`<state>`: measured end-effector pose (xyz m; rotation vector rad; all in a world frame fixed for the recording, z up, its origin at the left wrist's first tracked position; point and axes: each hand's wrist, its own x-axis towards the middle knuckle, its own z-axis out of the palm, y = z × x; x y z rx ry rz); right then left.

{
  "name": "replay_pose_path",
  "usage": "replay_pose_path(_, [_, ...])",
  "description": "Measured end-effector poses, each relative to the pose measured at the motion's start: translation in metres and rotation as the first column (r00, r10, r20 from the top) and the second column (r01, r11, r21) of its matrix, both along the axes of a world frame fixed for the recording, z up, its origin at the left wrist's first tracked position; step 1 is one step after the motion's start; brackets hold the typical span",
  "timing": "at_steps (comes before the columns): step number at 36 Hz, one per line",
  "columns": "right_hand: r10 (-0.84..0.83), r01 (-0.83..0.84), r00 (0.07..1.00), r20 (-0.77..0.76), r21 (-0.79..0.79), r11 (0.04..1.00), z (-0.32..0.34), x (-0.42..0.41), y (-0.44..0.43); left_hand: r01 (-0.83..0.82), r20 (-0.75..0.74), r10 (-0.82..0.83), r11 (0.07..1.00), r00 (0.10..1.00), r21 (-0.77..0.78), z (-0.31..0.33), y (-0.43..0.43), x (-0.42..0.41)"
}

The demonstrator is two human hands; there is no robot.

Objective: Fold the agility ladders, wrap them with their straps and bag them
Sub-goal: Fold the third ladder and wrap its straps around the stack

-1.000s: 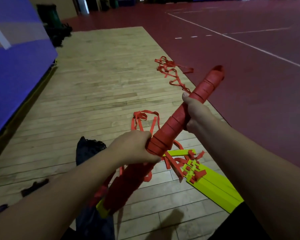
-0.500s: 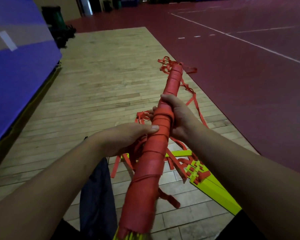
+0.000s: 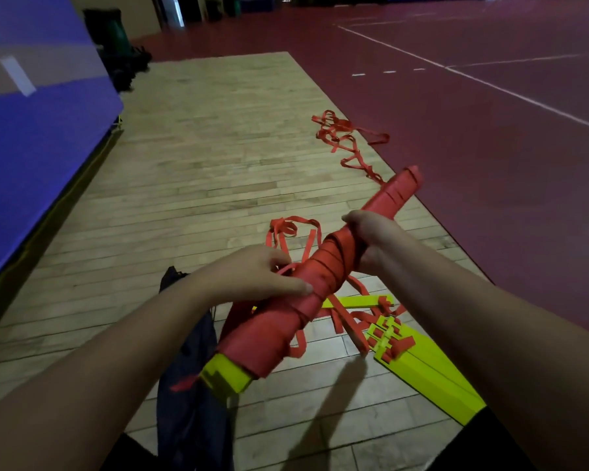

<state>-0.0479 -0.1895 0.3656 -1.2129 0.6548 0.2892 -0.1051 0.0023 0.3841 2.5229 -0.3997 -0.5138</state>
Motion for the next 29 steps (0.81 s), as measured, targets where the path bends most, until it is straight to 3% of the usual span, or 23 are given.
replay_pose_path(5, [-0.007,-0.030,0.985,0.171,0.216,0.976,0.016,-0.005,-0.003,-0.075,-0.075,0.058,0.966,0.995,-0.248,0.001,0.007,0.003])
replay_pose_path(9, [-0.055,-0.067,0.971,0.234,0.482,0.874,0.022,-0.010,-0.006,-0.128,-0.147,0.064,0.867,0.987,-0.482,0.004,0.002,-0.002])
replay_pose_path(11, [0.010,-0.155,0.962,0.271,0.516,0.843,0.027,-0.016,-0.001,-0.137,-0.159,0.059,0.828,0.986,-0.544,0.004,0.000,-0.004])
replay_pose_path(14, [0.156,-0.286,0.939,0.308,0.439,0.852,0.027,-0.023,0.009,-0.115,-0.200,-0.002,0.812,0.980,-0.572,0.002,0.000,-0.007])
replay_pose_path(17, [0.219,-0.313,0.929,0.300,0.316,0.896,0.027,-0.021,0.012,-0.121,-0.291,-0.055,0.825,0.955,-0.552,0.003,0.002,-0.009])
replay_pose_path(23, [0.226,-0.279,0.922,0.315,0.133,0.951,0.026,-0.014,0.010,-0.185,-0.491,-0.140,0.811,0.860,-0.555,0.001,0.015,-0.004])
replay_pose_path(29, [0.164,-0.139,0.897,0.411,-0.090,0.986,0.018,-0.009,0.014,-0.230,-0.495,-0.071,0.823,0.866,-0.519,-0.001,0.009,-0.005])
